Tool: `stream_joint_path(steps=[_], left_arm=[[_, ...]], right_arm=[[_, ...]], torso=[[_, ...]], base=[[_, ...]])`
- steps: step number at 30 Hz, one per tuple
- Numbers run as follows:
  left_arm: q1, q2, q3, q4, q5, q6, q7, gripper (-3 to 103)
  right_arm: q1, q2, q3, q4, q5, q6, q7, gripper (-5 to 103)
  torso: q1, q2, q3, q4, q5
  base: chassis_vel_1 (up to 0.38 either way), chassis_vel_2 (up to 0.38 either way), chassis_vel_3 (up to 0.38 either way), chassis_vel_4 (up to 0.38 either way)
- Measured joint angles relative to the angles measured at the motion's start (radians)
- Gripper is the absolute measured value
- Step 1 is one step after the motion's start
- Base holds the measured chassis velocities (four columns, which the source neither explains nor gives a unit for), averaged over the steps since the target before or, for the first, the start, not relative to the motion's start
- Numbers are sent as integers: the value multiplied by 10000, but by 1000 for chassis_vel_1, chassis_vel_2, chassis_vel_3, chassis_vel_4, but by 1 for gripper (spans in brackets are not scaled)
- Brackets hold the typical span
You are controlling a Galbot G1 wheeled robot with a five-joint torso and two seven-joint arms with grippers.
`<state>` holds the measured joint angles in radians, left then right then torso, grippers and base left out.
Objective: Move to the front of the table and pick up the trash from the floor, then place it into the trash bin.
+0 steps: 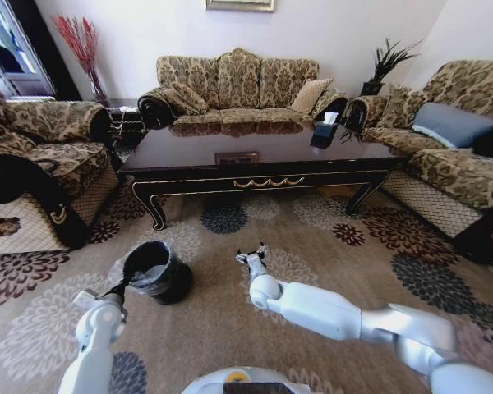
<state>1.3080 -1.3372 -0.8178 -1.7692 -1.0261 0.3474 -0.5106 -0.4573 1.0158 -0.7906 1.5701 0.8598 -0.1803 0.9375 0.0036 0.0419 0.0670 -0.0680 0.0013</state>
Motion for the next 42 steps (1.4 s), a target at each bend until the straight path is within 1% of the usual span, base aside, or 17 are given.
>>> stream_joint_path(steps=[2,5,6,8,10,13,15,18,21,24,34,39,42], left_arm=[[-41,-30,81,39,111,-13,2,3],[-140,-151,398,80,453,-23,-14,3],[-140,-151,398,80,453,-23,-14,3],[-155,-235,609,11,656,-16,-80,3],[-154,-262,678,-47,715,2,-111,3],[-5,-323,810,-505,871,191,-282,3],[169,-320,798,-847,962,341,-294,3],[302,-282,758,-1105,1031,367,-290,3],[468,-183,614,-1526,1058,438,-313,3],[553,-144,551,-1750,1021,566,-433,3],[436,-318,725,-1490,914,660,-723,3],[325,-416,884,-1361,706,814,-942,3],[270,-403,936,-1300,623,1053,-1072,3]], right_arm=[[-180,-55,198,-1,-112,24,-28,100],[-686,-248,829,66,-491,97,-151,100],[-686,-248,829,66,-491,97,-151,100],[-981,-394,1239,157,-719,130,-229,100],[-1076,-441,1373,187,-792,145,-251,100],[-1453,-662,1904,276,-1148,230,-391,100],[-1659,-774,2162,333,-1359,273,-482,100],[-1806,-850,2306,379,-1476,290,-536,100],[-1976,-937,2448,435,-1628,309,-581,100],[-2048,-961,2497,489,-1680,312,-597,100],[-2057,-958,2479,538,-1707,308,-587,100],[-2124,-947,2517,507,-1745,304,-581,100],[-2164,-942,2566,489,-1761,303,-580,100]], torso=[[-1,1,0,0,1],[-1,1,-2,0,5],[-1,1,-2,0,5],[-1,2,-2,-2,0],[-1,1,-1,-2,-3],[0,0,4,-3,-16],[2,-2,6,-3,-26],[3,-4,8,-7,-34],[2,-2,5,-7,-15],[2,-3,4,-2,-17],[2,-3,4,-2,-14],[2,-3,4,-3,-14],[2,-2,3,-3,-12]], base=[[0,0,0,0],[0,0,0,0],[0,0,0,0],[0,0,0,0],[0,0,0,0],[0,0,0,0],[0,0,0,0],[0,0,0,0],[0,0,0,0],[0,0,0,0],[0,0,0,0],[0,0,0,0],[0,0,0,0]])
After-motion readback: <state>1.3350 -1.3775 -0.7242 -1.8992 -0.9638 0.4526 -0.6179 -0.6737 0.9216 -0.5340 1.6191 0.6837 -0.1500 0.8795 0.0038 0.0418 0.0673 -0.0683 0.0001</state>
